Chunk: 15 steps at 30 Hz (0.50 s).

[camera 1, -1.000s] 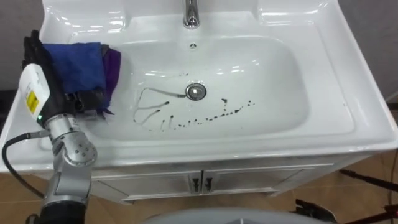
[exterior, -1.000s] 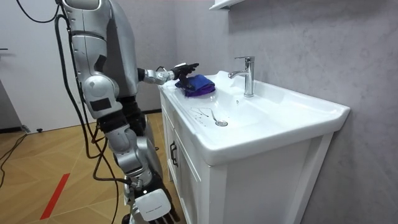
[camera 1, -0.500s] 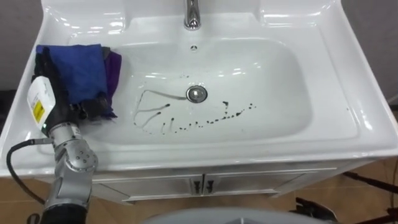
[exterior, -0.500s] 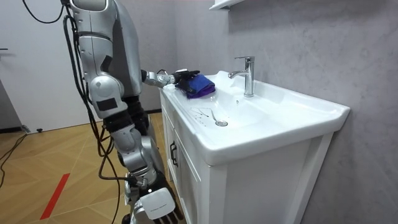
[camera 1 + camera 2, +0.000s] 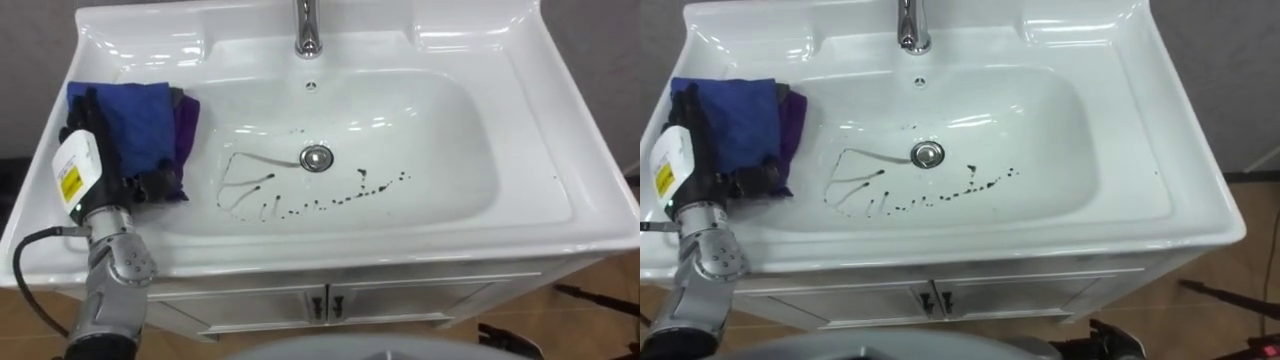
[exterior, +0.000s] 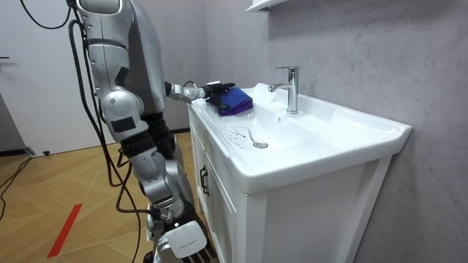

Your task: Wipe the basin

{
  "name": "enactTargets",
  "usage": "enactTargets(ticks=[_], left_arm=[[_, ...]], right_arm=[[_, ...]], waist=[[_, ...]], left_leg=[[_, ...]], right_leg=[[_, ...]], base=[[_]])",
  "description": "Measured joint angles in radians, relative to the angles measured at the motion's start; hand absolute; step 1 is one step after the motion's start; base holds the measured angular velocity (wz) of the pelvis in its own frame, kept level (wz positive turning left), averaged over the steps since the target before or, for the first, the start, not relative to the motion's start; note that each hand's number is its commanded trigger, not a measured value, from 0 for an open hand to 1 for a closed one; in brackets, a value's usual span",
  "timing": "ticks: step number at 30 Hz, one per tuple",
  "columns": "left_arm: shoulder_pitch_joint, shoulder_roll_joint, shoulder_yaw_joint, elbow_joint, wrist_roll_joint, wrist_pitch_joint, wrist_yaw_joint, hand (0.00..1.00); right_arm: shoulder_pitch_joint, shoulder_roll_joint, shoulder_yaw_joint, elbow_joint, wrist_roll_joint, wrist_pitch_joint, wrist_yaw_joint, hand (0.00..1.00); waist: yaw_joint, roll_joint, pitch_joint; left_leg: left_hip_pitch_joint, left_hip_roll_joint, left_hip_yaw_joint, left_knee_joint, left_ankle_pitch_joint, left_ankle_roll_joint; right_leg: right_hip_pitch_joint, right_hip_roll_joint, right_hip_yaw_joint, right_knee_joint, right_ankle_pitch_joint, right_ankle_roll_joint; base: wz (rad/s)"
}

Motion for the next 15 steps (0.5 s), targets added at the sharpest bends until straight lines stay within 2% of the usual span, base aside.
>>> enactTargets(ticks=[4, 7, 10, 15], left_arm=[[-0.002, 0.0, 0.002, 0.024, 0.052, -0.004, -0.005, 0.0], [-0.006, 0.0, 0.002, 0.032, 0.11, -0.001, -0.03, 0.0], [-0.007, 0.0, 0.003, 0.045, 0.154, 0.006, -0.047, 0.0], [-0.018, 0.002, 0.003, 0.103, 0.195, 0.018, -0.077, 0.0]], right_arm=[[0.001, 0.0, -0.002, -0.001, -0.004, 0.005, 0.003, 0.0], [0.002, 0.0, -0.013, -0.001, -0.036, 0.01, 0.004, 0.0], [0.001, 0.0, -0.032, -0.001, -0.055, 0.032, 0.006, 0.0], [0.004, -0.013, -0.04, -0.003, -0.137, 0.082, 0.005, 0.0]], waist=[[-0.003, 0.002, -0.0058], [-0.003, 0.003, -0.0072], [-0.001, 0.004, -0.0075], [-0.007, 0.02, -0.0114]], left_leg=[[0.001, 0.0, 0.0, 0.001, 0.0, 0.0], [0.002, 0.0, 0.0, 0.003, 0.0, 0.0], [0.005, 0.0, 0.003, 0.002, 0.0, 0.0], [0.019, 0.002, 0.017, -0.004, -0.002, -0.002]], right_leg=[[0.0, 0.001, 0.005, 0.001, 0.0, -0.001], [-0.001, 0.001, 0.005, 0.004, 0.001, -0.001], [-0.002, 0.001, 0.006, 0.011, 0.0, -0.002], [-0.001, 0.002, 0.008, 0.018, -0.003, -0.005]], base=[[-0.01], [0.0], [-0.02], [-0.09]])
